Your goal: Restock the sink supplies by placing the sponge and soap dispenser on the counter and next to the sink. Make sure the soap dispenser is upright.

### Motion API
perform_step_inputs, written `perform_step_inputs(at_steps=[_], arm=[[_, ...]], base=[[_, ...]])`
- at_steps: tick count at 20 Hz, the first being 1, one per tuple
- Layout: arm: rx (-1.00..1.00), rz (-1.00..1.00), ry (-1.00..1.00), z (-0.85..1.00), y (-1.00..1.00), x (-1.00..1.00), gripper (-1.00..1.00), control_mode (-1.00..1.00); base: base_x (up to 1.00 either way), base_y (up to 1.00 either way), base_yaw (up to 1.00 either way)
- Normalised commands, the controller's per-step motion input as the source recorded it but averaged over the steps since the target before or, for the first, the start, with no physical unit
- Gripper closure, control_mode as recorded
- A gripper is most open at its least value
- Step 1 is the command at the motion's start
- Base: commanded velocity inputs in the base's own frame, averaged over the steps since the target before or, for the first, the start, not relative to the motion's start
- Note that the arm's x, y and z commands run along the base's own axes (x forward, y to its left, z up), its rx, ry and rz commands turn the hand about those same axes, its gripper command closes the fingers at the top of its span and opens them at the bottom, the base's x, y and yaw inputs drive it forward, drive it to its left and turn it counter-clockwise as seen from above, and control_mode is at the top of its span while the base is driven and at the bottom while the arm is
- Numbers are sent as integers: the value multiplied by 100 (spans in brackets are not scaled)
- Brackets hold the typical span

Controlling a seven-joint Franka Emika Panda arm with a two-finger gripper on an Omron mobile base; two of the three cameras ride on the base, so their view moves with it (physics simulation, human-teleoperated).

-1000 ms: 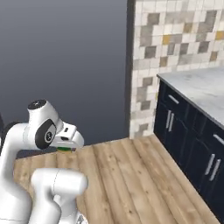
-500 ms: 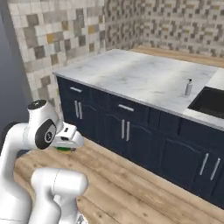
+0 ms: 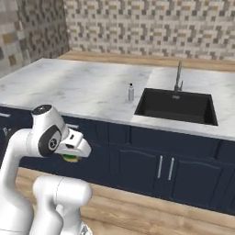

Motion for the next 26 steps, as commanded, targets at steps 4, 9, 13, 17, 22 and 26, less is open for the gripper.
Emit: perform_step_inputs(at_steps=[4,9,13,17,22,26], arm=[[0,0,0,0,0,0,100,100],[0,0,0,0,0,0,100,100],[0,0,0,0,0,0,100,100],[0,0,12,-19,-11,61,100,-100],[0,1,25,-34,-20,100,100,-100],[0,6,13,-20,-11,99,100,-100]], base=[[100,3,-22],[95,0,-5],[68,0,0],[12,0,0],[0,0,0],[0,0,0]])
